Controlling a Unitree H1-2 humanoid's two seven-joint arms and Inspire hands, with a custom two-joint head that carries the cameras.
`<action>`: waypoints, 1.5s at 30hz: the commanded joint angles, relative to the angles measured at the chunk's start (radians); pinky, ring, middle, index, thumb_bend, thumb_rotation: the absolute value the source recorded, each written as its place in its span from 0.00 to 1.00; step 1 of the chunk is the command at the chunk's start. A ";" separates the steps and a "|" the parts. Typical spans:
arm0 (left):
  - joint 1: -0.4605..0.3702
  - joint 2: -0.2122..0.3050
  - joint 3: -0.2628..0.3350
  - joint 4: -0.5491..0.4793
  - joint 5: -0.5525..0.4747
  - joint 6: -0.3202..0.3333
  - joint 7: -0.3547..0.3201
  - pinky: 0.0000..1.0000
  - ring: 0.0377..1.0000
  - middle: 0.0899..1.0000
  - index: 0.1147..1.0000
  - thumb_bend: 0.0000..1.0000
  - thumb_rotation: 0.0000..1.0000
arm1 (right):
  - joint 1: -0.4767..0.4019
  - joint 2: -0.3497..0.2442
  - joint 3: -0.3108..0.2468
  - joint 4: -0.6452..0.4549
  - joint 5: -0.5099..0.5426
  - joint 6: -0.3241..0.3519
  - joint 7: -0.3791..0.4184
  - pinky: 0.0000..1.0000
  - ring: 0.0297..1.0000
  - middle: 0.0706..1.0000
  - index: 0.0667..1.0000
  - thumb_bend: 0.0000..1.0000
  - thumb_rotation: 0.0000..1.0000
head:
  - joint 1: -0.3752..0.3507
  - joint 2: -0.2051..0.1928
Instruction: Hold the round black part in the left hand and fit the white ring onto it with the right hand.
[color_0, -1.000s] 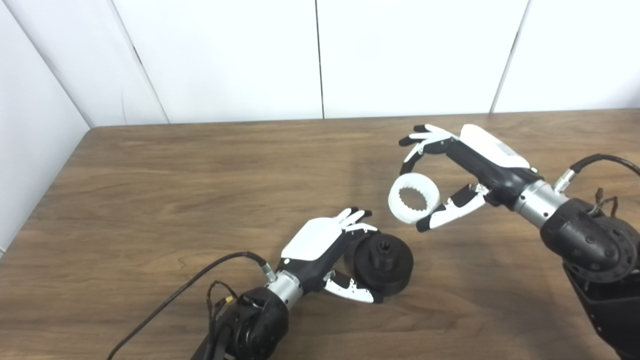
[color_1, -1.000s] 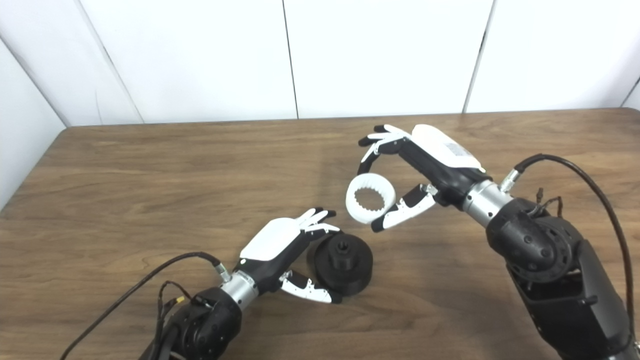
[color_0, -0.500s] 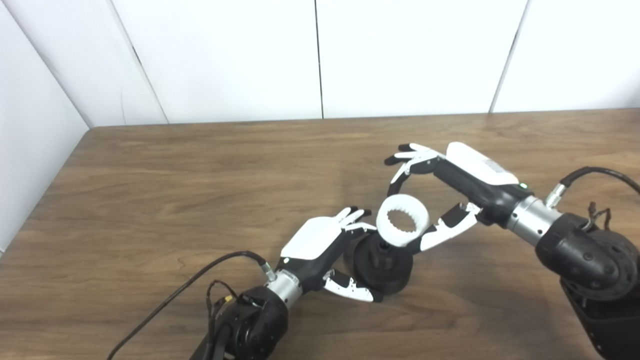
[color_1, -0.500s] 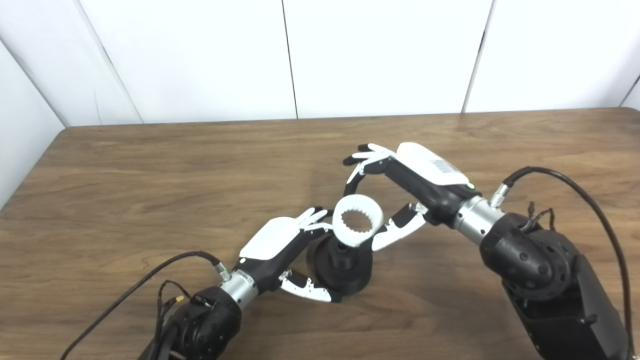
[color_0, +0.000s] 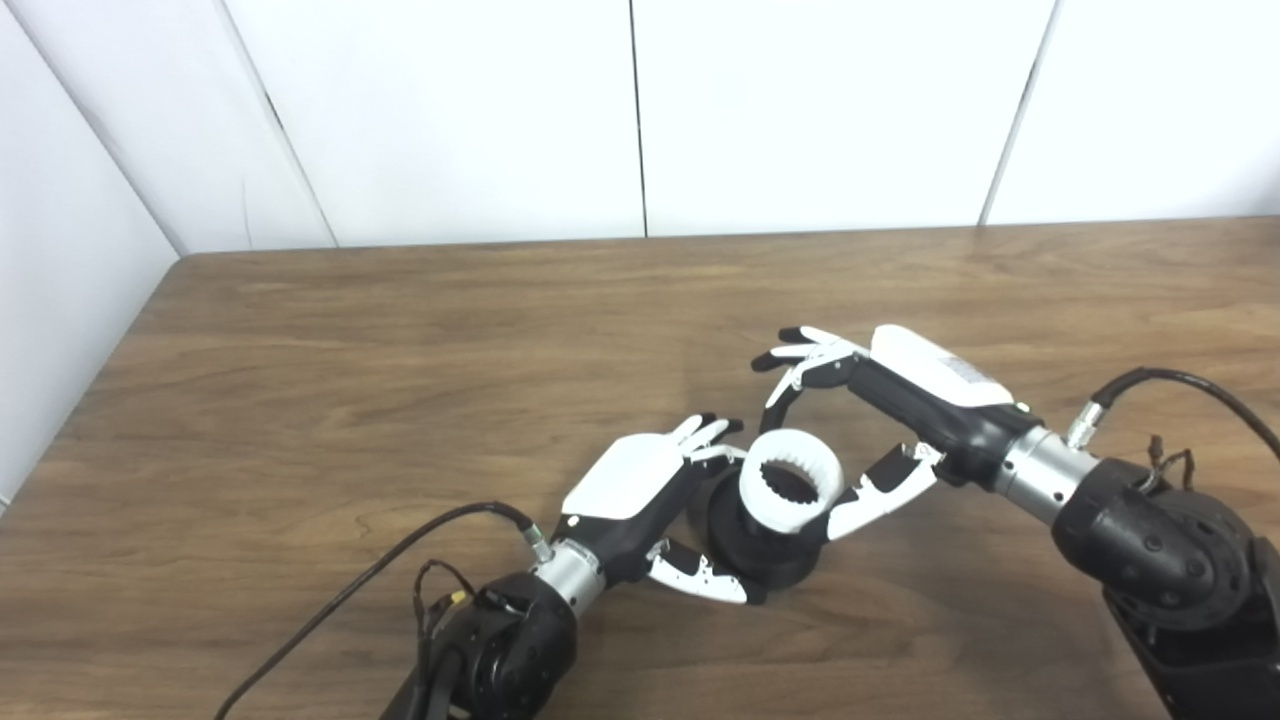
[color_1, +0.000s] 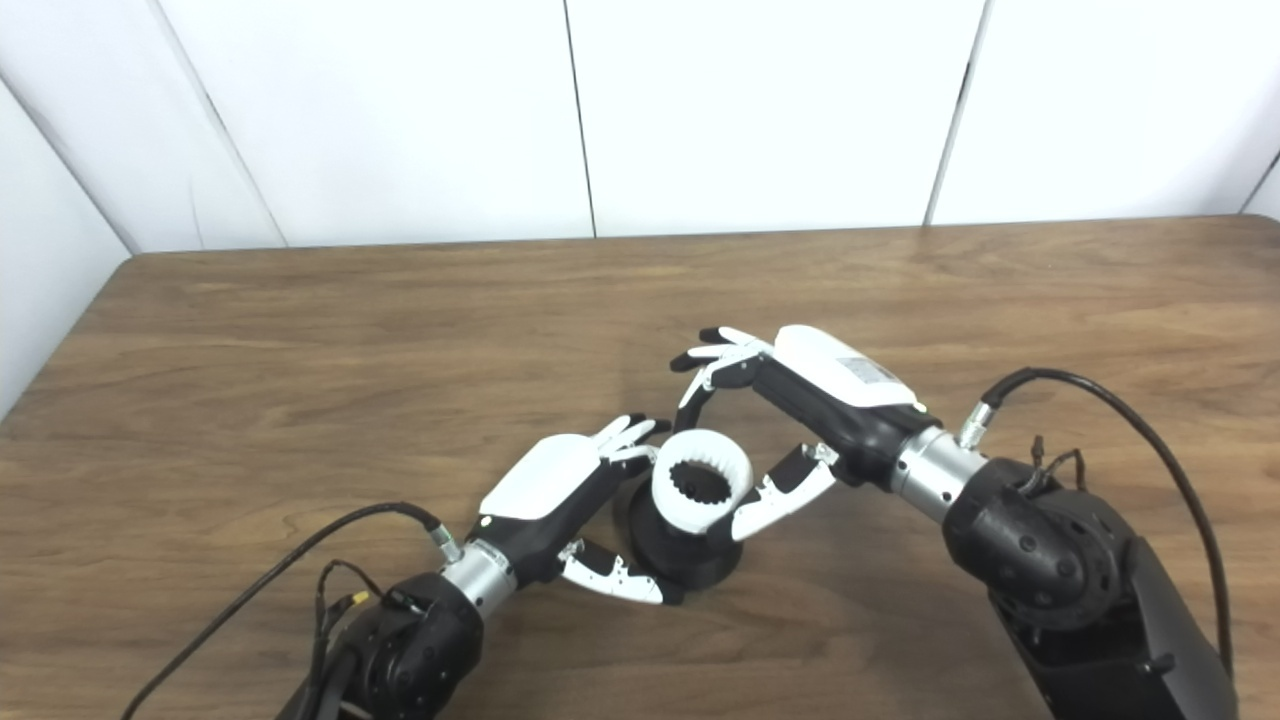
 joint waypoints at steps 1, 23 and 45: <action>0.013 0.013 -0.014 0.025 -0.002 0.039 -0.062 0.90 1.00 0.97 0.74 0.95 0.36 | -0.032 0.002 0.001 0.000 -0.006 -0.044 -0.016 0.84 0.96 0.85 0.55 0.83 0.25 | 0.000 0.001; 0.010 0.009 -0.013 0.042 -0.009 0.031 -0.053 0.91 1.00 0.97 0.74 0.96 0.35 | -0.107 0.000 0.009 0.006 -0.031 -0.039 0.000 0.85 0.98 0.86 0.55 0.83 0.25 | -0.005 -0.008; 0.009 0.010 -0.013 0.051 -0.011 0.022 -0.047 0.90 1.00 0.97 0.74 0.96 0.36 | -0.114 -0.008 -0.005 0.014 -0.037 -0.043 0.010 0.85 0.97 0.85 0.55 0.84 0.23 | -0.007 -0.006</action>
